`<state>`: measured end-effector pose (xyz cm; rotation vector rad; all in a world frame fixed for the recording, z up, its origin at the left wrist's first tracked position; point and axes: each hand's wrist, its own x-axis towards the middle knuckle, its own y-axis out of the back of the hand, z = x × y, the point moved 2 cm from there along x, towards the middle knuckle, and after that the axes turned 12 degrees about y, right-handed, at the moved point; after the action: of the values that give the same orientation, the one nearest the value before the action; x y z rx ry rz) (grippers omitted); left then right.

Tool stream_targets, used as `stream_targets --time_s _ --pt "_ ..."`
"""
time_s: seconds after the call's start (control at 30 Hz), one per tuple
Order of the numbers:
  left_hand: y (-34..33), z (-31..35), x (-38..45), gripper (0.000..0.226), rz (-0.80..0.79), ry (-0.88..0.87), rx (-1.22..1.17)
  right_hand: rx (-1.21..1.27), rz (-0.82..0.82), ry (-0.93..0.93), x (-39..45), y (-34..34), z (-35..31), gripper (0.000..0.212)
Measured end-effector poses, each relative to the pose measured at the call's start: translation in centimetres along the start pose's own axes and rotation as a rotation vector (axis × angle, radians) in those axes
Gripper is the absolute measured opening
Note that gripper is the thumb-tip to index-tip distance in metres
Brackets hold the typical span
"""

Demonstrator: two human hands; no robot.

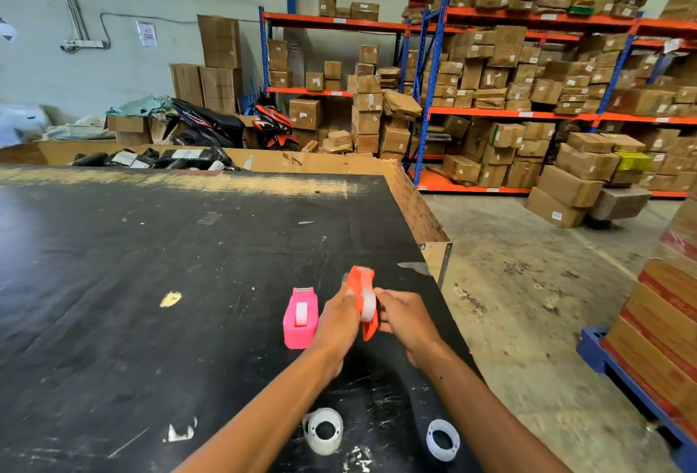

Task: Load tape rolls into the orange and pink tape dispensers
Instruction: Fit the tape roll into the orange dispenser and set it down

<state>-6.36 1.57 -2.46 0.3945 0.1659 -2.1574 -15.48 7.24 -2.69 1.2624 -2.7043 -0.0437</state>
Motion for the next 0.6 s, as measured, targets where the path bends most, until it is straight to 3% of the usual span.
stream_targets --time_s 0.1,0.17,0.3,0.6 --pt "-0.3 -0.4 1.0 0.022 0.058 0.001 0.071 -0.062 -0.011 -0.031 1.5 0.3 1.4 0.029" --pt "-0.4 -0.8 1.8 0.029 0.132 0.033 0.117 -0.086 -0.022 -0.064 2.3 0.3 2.2 0.029" --pt "-0.8 -1.5 3.0 0.02 0.19 0.056 0.204 -0.119 -0.015 -0.092 3.5 0.6 3.6 0.032" --pt "-0.7 -2.6 4.3 0.031 0.189 0.064 0.239 -0.196 -0.046 -0.11 4.7 0.2 5.4 0.035"
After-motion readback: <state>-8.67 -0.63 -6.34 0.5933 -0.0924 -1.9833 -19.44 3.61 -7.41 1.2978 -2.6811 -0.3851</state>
